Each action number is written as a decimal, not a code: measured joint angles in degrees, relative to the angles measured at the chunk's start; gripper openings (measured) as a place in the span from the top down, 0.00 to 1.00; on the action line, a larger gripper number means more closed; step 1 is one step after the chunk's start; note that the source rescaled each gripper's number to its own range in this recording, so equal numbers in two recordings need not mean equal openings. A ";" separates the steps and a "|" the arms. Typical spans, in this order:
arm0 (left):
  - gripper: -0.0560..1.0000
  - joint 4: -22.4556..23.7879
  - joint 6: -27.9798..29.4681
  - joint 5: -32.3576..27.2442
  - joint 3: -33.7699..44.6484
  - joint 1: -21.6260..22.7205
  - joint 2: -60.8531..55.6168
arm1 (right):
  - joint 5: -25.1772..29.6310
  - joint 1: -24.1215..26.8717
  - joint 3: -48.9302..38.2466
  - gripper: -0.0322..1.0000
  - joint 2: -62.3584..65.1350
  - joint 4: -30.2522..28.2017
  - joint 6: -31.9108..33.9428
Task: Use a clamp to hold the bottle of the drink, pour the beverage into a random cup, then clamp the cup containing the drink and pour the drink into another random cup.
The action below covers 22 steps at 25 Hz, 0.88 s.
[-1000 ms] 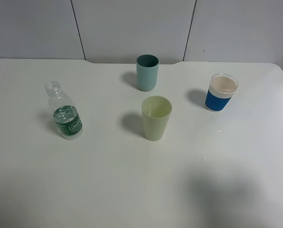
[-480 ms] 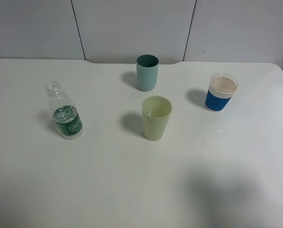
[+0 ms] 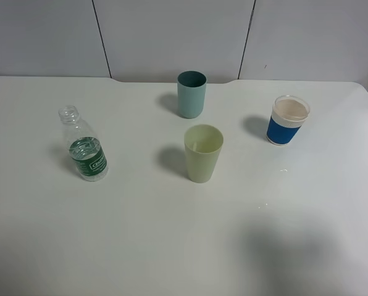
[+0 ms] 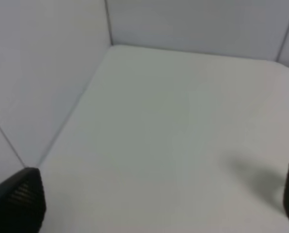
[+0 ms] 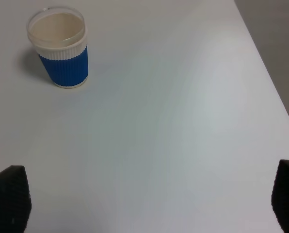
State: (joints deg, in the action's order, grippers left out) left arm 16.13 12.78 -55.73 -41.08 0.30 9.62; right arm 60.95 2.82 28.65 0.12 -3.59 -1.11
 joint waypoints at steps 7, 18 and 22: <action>0.00 -9.25 -7.04 -2.60 0.00 5.42 -2.03 | 0.00 0.00 0.00 0.00 0.00 0.00 0.00; 0.00 -10.51 -9.64 -9.98 -0.07 7.01 -9.87 | 0.00 0.00 0.00 0.00 0.00 0.00 0.00; 0.00 -12.20 -9.72 -10.15 1.98 7.01 -9.94 | 0.00 0.00 0.00 0.00 0.00 0.00 0.00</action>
State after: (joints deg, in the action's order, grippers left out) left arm 3.94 3.07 -65.88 -39.09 7.31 -0.32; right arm 60.95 2.82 28.65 0.12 -3.59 -1.11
